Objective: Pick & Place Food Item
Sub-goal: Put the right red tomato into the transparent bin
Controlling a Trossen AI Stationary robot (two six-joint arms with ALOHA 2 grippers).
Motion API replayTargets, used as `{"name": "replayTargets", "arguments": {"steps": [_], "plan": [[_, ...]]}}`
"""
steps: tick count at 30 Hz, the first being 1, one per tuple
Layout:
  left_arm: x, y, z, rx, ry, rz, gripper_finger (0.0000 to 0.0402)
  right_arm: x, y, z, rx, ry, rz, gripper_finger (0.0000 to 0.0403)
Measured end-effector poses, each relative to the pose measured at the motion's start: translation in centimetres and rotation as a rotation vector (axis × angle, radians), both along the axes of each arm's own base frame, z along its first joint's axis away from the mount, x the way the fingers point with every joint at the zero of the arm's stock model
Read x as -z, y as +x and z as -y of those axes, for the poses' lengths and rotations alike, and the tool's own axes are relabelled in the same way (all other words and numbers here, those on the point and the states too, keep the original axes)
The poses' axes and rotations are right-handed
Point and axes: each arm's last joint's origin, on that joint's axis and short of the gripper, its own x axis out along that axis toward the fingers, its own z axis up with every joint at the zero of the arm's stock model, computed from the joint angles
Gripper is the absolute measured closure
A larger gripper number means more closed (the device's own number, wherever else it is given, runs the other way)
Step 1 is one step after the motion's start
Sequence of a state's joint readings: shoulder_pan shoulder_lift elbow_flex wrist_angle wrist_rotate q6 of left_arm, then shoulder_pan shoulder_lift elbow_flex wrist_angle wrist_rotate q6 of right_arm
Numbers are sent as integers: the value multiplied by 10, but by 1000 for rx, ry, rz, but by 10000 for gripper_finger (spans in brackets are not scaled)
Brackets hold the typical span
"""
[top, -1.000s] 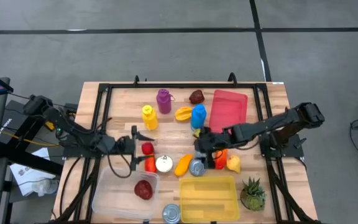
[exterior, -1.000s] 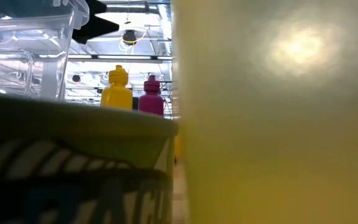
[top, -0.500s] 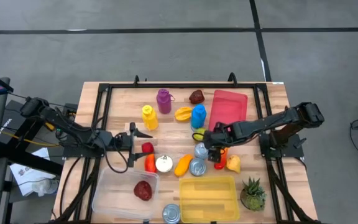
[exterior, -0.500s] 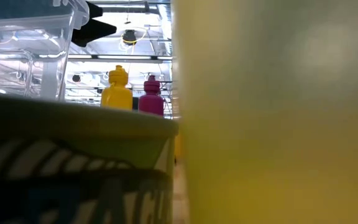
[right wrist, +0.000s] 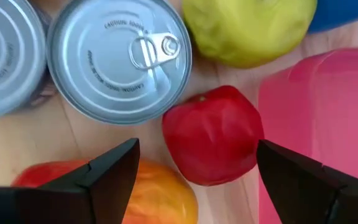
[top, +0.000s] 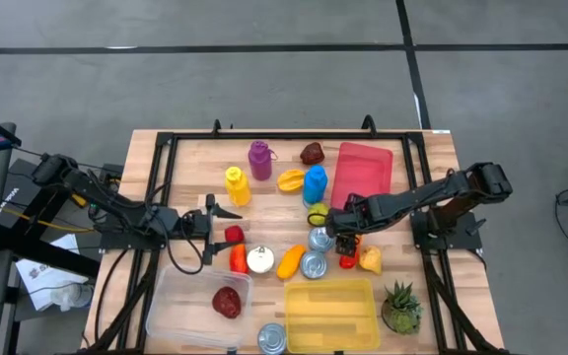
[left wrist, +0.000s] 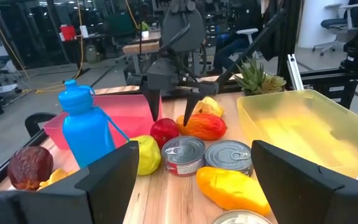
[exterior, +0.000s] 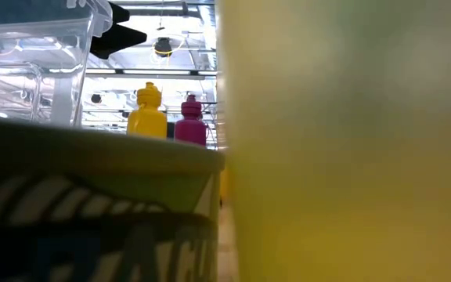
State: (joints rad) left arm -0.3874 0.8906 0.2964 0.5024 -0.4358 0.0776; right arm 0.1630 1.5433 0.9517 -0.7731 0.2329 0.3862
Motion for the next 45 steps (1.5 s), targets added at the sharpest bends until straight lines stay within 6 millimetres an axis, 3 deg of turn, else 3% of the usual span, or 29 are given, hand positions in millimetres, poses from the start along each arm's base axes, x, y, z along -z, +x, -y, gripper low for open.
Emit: {"name": "replayTargets", "arguments": {"steps": [16,21,26,30,36,45], "plan": [[-1,0,0,0,-3,6,100,19,-1,12,16,13,74,96],[-1,0,0,-1,-2,6,100,21,-2,11,30,22,75,136],[-1,0,0,-2,-2,7,100,20,-2,6,26,21,78,214],[-1,0,0,-4,-2,7,100,18,0,1,21,37,86,223],[-1,0,0,-5,-3,7,100,8,5,-9,-9,45,105,224],[-1,0,0,-5,-3,7,100,-35,20,-29,-67,-57,192,224]]}}
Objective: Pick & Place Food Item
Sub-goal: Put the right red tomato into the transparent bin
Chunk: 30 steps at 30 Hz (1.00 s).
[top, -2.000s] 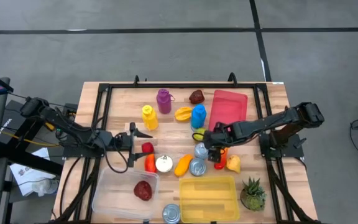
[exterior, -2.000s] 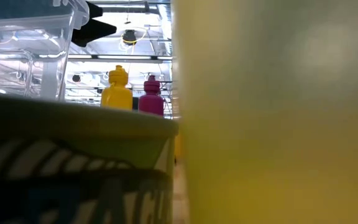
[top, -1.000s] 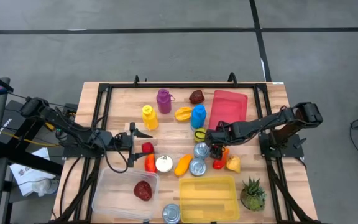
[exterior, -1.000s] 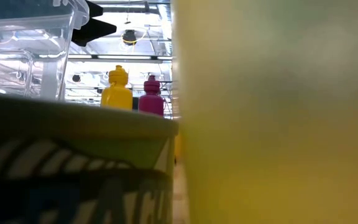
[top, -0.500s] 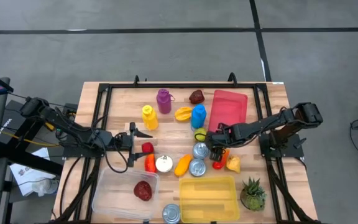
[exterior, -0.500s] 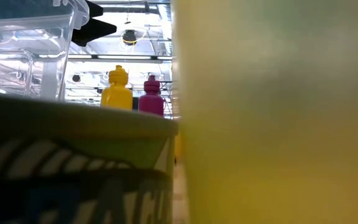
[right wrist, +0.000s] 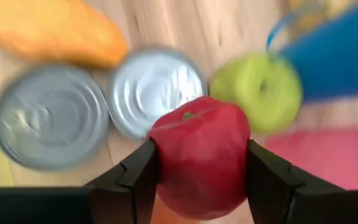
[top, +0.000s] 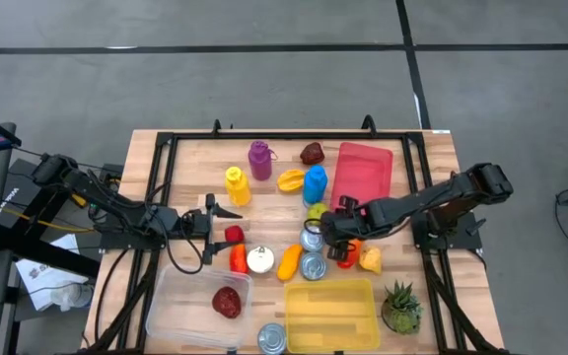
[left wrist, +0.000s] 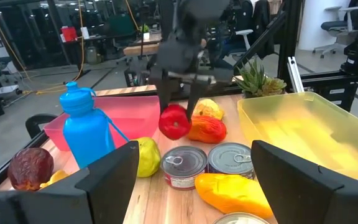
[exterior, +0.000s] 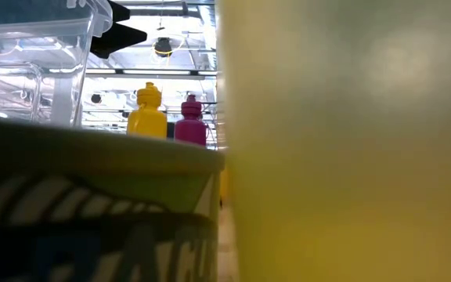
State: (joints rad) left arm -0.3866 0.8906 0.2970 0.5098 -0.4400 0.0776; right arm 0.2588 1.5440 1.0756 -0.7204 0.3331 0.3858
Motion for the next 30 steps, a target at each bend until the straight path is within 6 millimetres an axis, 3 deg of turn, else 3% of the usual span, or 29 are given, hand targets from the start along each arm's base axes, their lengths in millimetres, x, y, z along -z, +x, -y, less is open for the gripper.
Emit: {"name": "replayTargets", "arguments": {"steps": [10,16,22,30], "plan": [[-1,0,0,4,-6,7,100,-33,32,-29,-208,-54,445,225],[-3,0,1,48,-17,30,100,-27,38,-30,-264,-83,748,225],[-9,1,2,88,-50,86,98,-13,29,-20,-275,-91,1009,225],[-17,11,-9,106,-158,207,62,-3,18,-9,-296,-60,1130,225]]}}
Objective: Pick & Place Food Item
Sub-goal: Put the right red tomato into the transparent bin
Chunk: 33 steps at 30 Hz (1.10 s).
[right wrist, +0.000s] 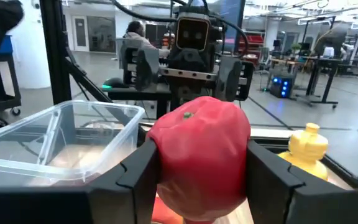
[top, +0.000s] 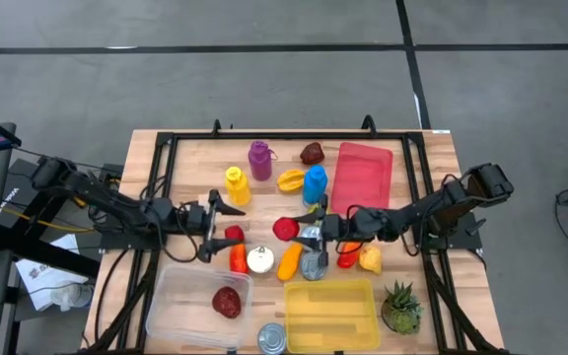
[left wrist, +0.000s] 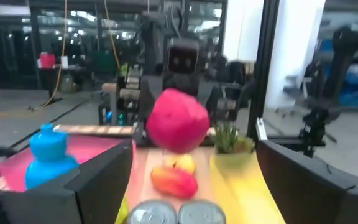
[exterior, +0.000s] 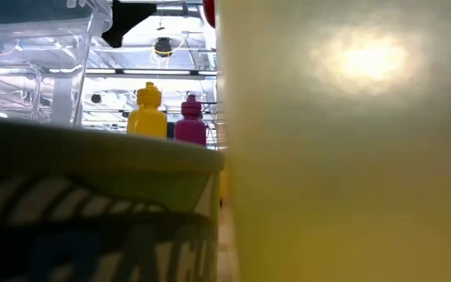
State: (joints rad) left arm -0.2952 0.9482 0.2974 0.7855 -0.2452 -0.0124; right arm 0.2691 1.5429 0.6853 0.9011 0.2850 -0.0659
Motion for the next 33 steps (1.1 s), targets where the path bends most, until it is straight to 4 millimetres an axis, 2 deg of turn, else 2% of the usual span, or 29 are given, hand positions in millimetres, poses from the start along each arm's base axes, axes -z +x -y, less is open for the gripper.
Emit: {"name": "replayTargets", "arguments": {"steps": [7,12,17,21,33], "plan": [[10,24,-10,7,-1,87,64,-4,2,6,-29,-33,39,225],[16,44,-16,8,-10,51,69,-5,4,15,-47,-34,51,227],[12,66,-17,10,7,43,63,5,12,21,-50,-20,43,227],[11,76,-19,1,23,10,56,16,20,23,-41,-17,28,227],[17,77,-19,-3,59,-47,53,8,32,28,-69,-1,64,230]]}}
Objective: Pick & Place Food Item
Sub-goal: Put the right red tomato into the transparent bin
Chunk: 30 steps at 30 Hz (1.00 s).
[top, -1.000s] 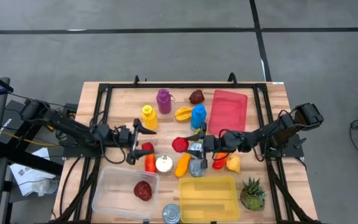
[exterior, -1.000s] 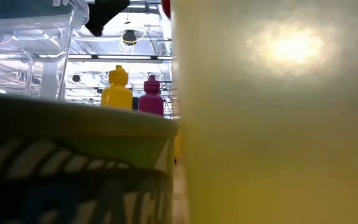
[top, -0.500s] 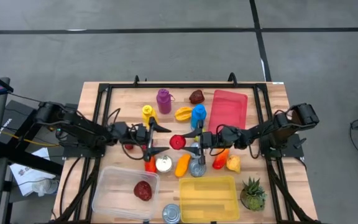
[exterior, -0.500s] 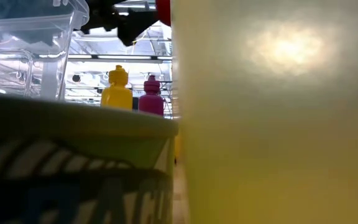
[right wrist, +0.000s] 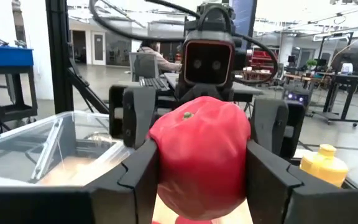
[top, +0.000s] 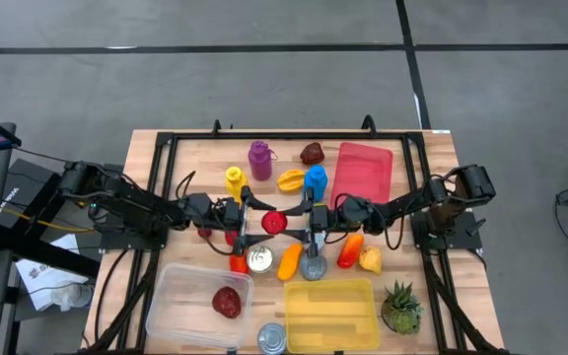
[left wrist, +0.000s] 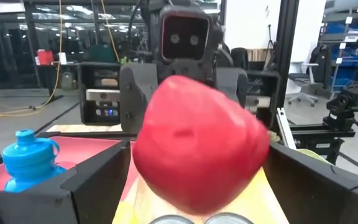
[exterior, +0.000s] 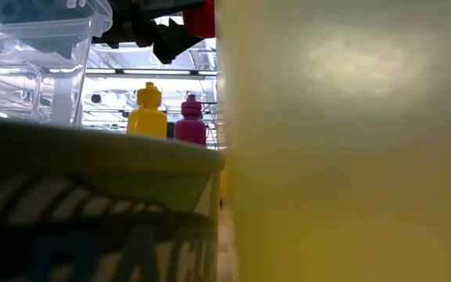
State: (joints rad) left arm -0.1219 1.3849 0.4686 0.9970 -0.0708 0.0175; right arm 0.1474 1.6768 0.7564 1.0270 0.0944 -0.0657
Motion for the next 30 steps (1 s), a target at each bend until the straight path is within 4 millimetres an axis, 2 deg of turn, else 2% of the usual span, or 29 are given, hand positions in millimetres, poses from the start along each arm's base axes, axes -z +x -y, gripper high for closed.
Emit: {"name": "replayTargets", "arguments": {"steps": [9,20,27,30], "plan": [[0,0,0,-11,12,-9,61,-6,5,2,-34,9,0,230],[0,1,-2,-18,11,-2,164,-6,5,2,-33,9,0,231],[0,1,-2,-21,12,-3,174,-5,5,2,-33,8,-9,229],[0,1,-2,-22,13,-10,175,-4,5,2,-33,13,-16,170]]}}
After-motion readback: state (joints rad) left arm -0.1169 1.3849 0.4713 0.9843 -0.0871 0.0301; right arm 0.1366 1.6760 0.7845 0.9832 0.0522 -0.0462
